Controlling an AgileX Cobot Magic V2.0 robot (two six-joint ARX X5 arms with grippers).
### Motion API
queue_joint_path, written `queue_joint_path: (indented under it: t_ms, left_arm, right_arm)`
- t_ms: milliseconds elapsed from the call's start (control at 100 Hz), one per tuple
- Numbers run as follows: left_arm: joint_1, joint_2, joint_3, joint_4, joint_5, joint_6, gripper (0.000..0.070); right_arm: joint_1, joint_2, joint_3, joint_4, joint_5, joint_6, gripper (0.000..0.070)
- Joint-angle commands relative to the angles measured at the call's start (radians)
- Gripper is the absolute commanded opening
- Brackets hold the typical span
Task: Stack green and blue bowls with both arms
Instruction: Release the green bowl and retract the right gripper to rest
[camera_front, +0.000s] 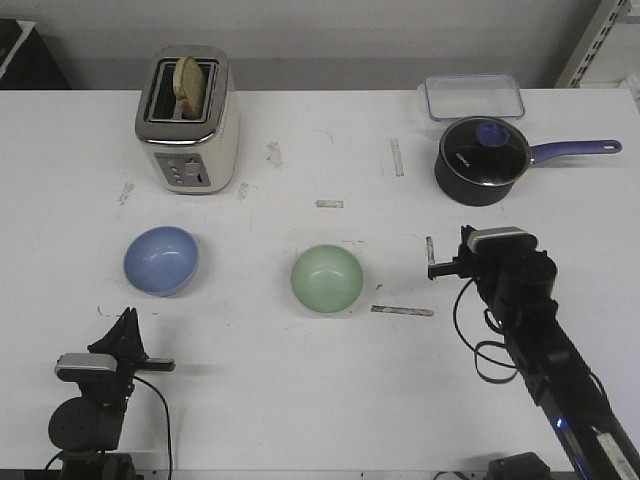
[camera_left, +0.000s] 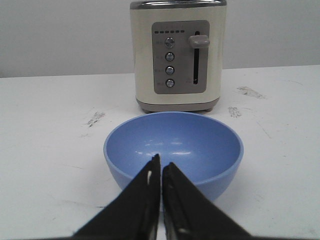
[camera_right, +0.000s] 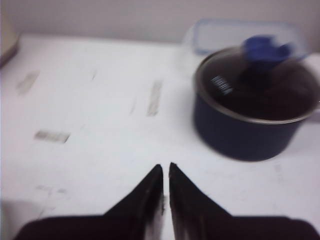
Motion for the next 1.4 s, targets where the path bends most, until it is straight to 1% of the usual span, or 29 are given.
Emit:
queue_joint_path:
  t_ms: [0,100,150,200,320,550,660,1010,1390]
  left_arm:
    - [0.000,-0.002,-0.021,0.016,0.002,0.005,0.0002]
    - [0.000,-0.002,-0.021,0.016,0.002,0.005,0.0002]
    - [0.000,-0.002,-0.021,0.016,0.002,0.005,0.0002]
    - [0.000,-0.002,-0.021,0.016,0.002,0.005,0.0002]
    - [0.000,-0.002,-0.021,0.016,0.002,0.005,0.0002]
    - [0.000,-0.002,-0.021,0.016,0.002,0.005,0.0002]
    - [0.000,-0.002,-0.021,0.016,0.002,0.005,0.0002]
    - [0.000,-0.002,-0.021,0.016,0.002,0.005,0.0002]
    - [0.000,-0.002,-0.021,0.019,0.001,0.005,0.0002]
  right_arm:
    - [-0.020,-0.055,-0.063,0.089,0.000,-0.009,0.0007]
    - [-0.061,-0.153,-0.177,0.198,0.001,-0.009,0.0007]
    - [-0.078,-0.203,-0.224,0.224,0.001,-0.009,0.0007]
    - [-0.091,-0.250,-0.258,0.223,0.001,-0.009,0.0007]
    - [-0.104,-0.365,-0.314,0.184,0.001,-0.009,0.0007]
    - [-0.104,-0.563,-0.338,0.004,-0.001,-0.008,0.0007]
    - [-0.103,-0.642,-0.338,-0.042,-0.011,-0.006,0.0007]
    - [-0.103,-0.825,-0.338,-0.041,-0.003,-0.006,0.0007]
    - [-0.103,-0.846,-0.338,-0.041,-0.003,-0.006,0.0007]
